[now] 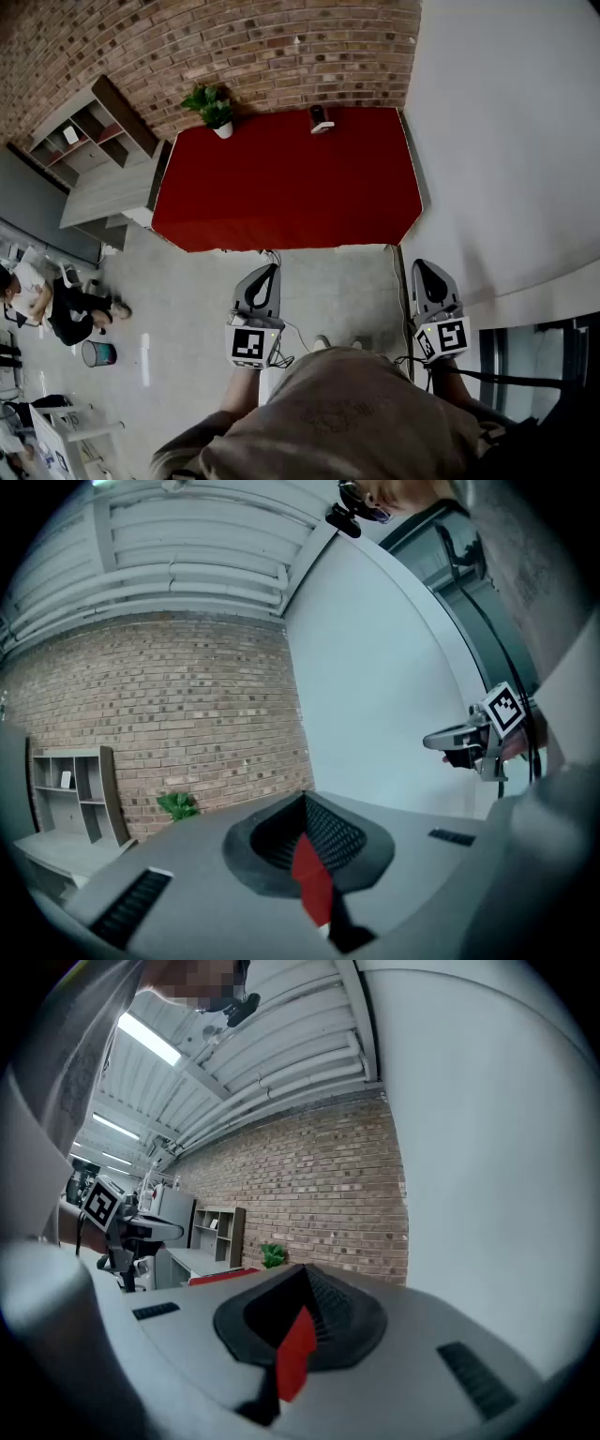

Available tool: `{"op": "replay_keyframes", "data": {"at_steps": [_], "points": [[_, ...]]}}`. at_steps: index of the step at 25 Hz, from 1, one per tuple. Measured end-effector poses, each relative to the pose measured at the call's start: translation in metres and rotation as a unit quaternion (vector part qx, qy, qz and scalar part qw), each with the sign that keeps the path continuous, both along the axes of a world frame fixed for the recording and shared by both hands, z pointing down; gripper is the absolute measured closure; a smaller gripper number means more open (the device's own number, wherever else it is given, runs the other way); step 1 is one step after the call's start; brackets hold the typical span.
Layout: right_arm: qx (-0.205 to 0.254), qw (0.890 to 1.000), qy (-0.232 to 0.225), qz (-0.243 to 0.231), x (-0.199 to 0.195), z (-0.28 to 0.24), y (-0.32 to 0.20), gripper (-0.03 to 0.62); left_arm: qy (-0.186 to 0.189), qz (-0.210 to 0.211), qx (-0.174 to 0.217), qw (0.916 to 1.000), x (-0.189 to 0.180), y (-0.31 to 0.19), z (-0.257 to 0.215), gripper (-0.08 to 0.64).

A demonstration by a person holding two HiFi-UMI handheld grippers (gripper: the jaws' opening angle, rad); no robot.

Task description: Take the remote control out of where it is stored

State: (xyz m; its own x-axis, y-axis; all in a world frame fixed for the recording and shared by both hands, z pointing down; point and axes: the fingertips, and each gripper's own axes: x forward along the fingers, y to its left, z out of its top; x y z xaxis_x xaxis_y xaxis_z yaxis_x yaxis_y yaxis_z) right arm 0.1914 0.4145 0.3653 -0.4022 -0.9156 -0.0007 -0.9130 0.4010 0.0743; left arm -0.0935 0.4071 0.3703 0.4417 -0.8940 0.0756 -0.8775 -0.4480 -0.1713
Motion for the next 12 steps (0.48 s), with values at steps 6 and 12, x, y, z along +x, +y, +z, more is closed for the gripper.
{"op": "replay_keyframes", "data": {"at_steps": [6, 12], "points": [[-0.004, 1.0, -0.004, 0.001, 0.0033, 0.0024, -0.0052, 0.578, 0.001, 0.001, -0.003, 1.0, 0.0036, -0.0041, 0.0006, 0.549], [-0.004, 1.0, -0.017, 0.003, 0.0075, -0.0022, -0.0053, 0.578, -0.001, 0.004, -0.006, 1.0, 0.0064, -0.0054, -0.0019, 0.549]]}}
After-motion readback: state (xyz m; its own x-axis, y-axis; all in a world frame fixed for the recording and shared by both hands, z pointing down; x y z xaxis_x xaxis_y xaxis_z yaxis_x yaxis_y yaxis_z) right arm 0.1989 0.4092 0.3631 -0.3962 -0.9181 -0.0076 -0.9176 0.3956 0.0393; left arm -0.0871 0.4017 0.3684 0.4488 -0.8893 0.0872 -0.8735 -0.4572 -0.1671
